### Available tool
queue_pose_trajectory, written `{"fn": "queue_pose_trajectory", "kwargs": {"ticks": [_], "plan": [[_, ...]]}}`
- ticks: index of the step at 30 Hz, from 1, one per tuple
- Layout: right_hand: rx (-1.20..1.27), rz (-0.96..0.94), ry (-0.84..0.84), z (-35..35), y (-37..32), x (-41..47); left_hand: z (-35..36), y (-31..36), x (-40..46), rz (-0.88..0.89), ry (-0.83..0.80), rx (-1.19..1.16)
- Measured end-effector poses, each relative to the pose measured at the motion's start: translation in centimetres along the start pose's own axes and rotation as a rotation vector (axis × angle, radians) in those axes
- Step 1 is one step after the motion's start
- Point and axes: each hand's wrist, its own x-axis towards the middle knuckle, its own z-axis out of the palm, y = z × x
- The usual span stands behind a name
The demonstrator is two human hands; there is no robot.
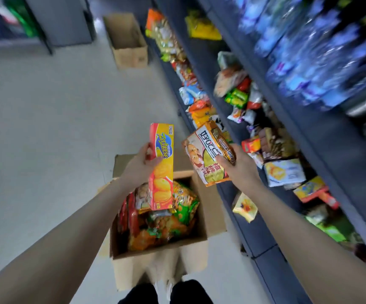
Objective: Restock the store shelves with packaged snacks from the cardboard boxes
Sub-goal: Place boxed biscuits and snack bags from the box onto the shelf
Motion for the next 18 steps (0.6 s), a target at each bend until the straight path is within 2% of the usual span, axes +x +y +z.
{"fn": "queue_pose_trajectory", "kwargs": {"ticks": [10, 14, 18], "plan": [[-0.049, -0.066, 0.419, -18.4, -3.8, -5.1, 1.6, 21.7, -1.3, 0.414, -0.048, 0.083], [-0.059, -0.111, 0.58, -25.6, -4.6, -8.1, 4.1, 30.3, -4.3, 0.621, -0.028, 0.171], [-0.042, -0.162, 0.749, -32.8, -5.2, -12.1, 7.3, 37.9, -7.3, 0.735, -0.067, 0.157]]}}
